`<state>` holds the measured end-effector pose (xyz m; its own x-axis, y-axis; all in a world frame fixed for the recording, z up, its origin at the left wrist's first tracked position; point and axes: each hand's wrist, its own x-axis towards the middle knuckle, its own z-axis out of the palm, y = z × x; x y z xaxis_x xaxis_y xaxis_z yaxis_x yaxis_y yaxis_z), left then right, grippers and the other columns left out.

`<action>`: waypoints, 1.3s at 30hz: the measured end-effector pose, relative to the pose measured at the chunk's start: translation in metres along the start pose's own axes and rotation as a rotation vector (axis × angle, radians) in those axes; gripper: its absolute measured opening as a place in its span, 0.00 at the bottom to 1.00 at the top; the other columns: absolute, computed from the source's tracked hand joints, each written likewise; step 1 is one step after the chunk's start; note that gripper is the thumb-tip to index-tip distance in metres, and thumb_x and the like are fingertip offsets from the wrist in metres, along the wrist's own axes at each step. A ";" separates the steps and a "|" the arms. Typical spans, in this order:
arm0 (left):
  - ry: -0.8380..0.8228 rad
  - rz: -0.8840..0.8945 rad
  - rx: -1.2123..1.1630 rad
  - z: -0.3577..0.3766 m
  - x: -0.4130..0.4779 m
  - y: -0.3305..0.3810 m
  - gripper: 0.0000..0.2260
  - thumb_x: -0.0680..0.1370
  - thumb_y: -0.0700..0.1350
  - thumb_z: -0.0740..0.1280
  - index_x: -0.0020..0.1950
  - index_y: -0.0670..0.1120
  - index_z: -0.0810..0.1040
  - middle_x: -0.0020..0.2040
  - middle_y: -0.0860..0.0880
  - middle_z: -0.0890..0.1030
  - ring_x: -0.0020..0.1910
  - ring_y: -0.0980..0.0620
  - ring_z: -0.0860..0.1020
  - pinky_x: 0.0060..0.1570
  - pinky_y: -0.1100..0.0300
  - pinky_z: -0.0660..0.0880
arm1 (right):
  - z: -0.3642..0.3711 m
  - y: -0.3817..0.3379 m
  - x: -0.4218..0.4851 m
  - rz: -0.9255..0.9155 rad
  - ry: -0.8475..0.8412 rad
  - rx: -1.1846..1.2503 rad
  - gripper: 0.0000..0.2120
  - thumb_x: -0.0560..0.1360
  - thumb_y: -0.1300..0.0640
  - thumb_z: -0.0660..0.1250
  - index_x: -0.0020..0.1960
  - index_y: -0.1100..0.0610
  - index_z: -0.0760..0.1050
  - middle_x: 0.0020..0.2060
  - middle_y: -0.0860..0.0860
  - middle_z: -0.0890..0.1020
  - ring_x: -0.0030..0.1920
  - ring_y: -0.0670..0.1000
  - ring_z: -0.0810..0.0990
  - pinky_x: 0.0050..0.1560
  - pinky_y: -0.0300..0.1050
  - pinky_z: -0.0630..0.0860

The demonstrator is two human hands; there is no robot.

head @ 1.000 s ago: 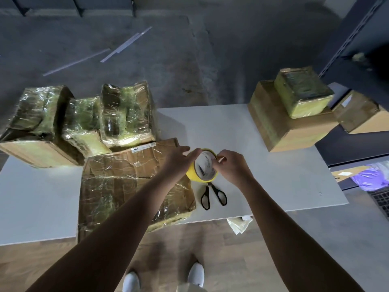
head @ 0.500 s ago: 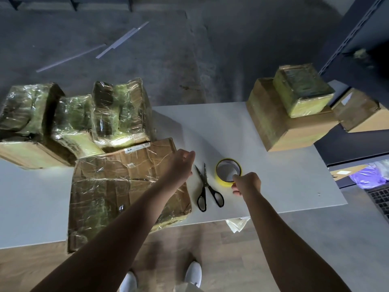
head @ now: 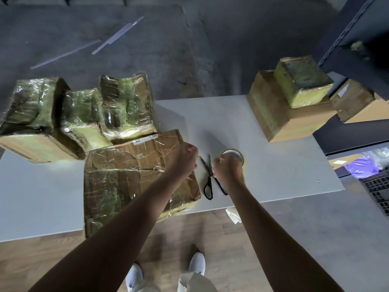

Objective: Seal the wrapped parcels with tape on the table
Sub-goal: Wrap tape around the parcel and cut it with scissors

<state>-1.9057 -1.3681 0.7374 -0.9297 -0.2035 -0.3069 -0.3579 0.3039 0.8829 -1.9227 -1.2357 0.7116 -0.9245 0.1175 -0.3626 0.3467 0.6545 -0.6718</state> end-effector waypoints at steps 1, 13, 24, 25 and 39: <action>0.022 -0.003 -0.023 -0.004 -0.002 -0.002 0.04 0.81 0.44 0.59 0.52 0.47 0.73 0.47 0.46 0.79 0.34 0.53 0.77 0.34 0.56 0.74 | 0.004 -0.008 -0.006 -0.043 -0.008 -0.048 0.10 0.76 0.54 0.58 0.45 0.56 0.76 0.44 0.57 0.81 0.45 0.59 0.79 0.44 0.46 0.76; 0.477 -0.009 -0.003 -0.150 -0.069 -0.068 0.06 0.79 0.40 0.60 0.54 0.48 0.71 0.44 0.52 0.77 0.45 0.48 0.77 0.44 0.52 0.76 | 0.130 -0.088 -0.124 -0.777 -0.156 -0.161 0.06 0.75 0.62 0.63 0.44 0.61 0.77 0.36 0.57 0.80 0.37 0.55 0.78 0.37 0.46 0.74; 0.321 0.004 0.369 -0.185 -0.087 -0.156 0.03 0.80 0.42 0.62 0.51 0.42 0.73 0.45 0.46 0.78 0.42 0.47 0.77 0.44 0.51 0.77 | 0.169 -0.100 -0.127 0.058 -0.611 0.414 0.11 0.81 0.66 0.57 0.60 0.67 0.72 0.52 0.64 0.81 0.47 0.56 0.83 0.45 0.43 0.82; 0.311 0.065 0.425 -0.184 -0.086 -0.156 0.03 0.79 0.41 0.64 0.50 0.42 0.73 0.44 0.46 0.77 0.41 0.48 0.77 0.42 0.52 0.77 | 0.163 -0.092 -0.117 0.066 -0.540 0.431 0.10 0.80 0.67 0.57 0.60 0.67 0.72 0.52 0.63 0.81 0.46 0.55 0.83 0.47 0.46 0.82; 0.252 -0.017 0.148 -0.162 -0.107 -0.180 0.36 0.80 0.48 0.64 0.79 0.41 0.46 0.73 0.39 0.65 0.70 0.41 0.68 0.66 0.48 0.71 | 0.175 -0.043 -0.095 -0.918 -0.192 -0.824 0.31 0.80 0.42 0.43 0.76 0.60 0.56 0.76 0.55 0.56 0.77 0.55 0.53 0.76 0.58 0.51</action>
<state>-1.7279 -1.5517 0.6687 -0.8793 -0.4289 -0.2069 -0.3993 0.4274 0.8111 -1.8216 -1.4057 0.6615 -0.7102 -0.6954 -0.1095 -0.6803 0.7180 -0.1475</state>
